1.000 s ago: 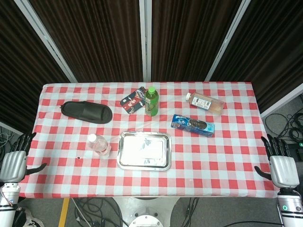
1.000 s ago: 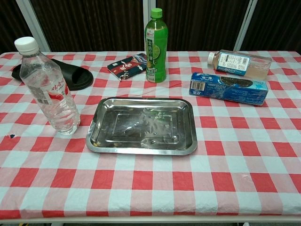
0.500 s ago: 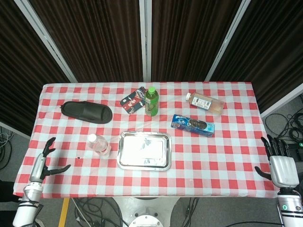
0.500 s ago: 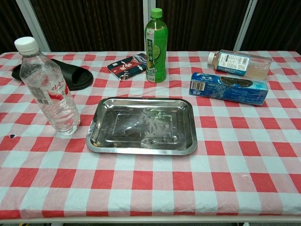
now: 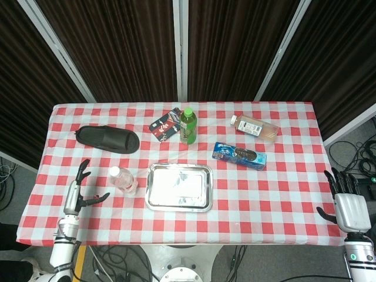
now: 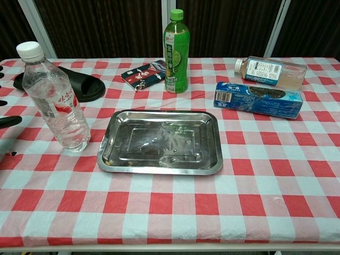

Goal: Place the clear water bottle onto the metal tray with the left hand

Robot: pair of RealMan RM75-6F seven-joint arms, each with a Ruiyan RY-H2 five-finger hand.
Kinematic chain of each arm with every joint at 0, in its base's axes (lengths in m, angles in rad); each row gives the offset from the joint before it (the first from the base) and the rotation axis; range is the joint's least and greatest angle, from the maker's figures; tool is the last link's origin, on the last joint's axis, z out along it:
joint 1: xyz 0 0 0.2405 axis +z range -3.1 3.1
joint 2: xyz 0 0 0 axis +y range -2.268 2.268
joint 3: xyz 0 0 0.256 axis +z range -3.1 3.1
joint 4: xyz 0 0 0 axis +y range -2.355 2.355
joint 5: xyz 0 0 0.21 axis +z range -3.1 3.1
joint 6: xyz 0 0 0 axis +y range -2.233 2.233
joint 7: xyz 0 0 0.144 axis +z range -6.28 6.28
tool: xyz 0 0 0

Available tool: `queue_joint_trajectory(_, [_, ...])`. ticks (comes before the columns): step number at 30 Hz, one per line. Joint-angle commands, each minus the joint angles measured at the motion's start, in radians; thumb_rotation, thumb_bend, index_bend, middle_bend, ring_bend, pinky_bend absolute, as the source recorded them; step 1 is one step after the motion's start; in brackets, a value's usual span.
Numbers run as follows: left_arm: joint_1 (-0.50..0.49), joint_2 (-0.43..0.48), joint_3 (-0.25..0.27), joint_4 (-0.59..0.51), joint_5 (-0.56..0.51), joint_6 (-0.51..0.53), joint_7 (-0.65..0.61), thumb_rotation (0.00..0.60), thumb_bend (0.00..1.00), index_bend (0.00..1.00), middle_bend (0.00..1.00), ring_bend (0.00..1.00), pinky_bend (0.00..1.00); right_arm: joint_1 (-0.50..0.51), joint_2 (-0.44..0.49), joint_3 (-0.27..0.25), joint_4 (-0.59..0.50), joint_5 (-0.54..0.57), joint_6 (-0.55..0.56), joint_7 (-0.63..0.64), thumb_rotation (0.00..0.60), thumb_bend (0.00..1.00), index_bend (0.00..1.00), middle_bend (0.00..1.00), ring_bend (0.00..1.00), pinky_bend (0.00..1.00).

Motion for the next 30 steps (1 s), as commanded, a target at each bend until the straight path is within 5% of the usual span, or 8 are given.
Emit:
queue_joint_trajectory(1, [-0.015, -0.014, -0.012, 0.005, 0.003, -0.002, -0.003, 0.600, 0.00, 0.10, 0.11, 0.02, 0.16, 0.002, -0.002, 0.001, 0.003, 0.004, -0.004, 0.000, 0.600, 0.10, 0.00, 0.00, 0.00, 0.00])
queue_joint_trajectory(22, [-0.112, -0.096, -0.041, -0.064, -0.046, -0.110, 0.031, 0.600, 0.00, 0.11, 0.19, 0.07, 0.16, 0.006, -0.003, 0.014, 0.014, 0.030, -0.017, 0.012, 0.600, 0.10, 0.00, 0.00, 0.00, 0.00])
queue_joint_trajectory(30, [-0.133, -0.135, -0.073, -0.038, -0.081, -0.110, 0.060, 0.600, 0.04, 0.35, 0.41, 0.26, 0.33, 0.008, -0.003, 0.014, 0.016, 0.035, -0.025, 0.014, 0.600, 0.10, 0.00, 0.00, 0.00, 0.00])
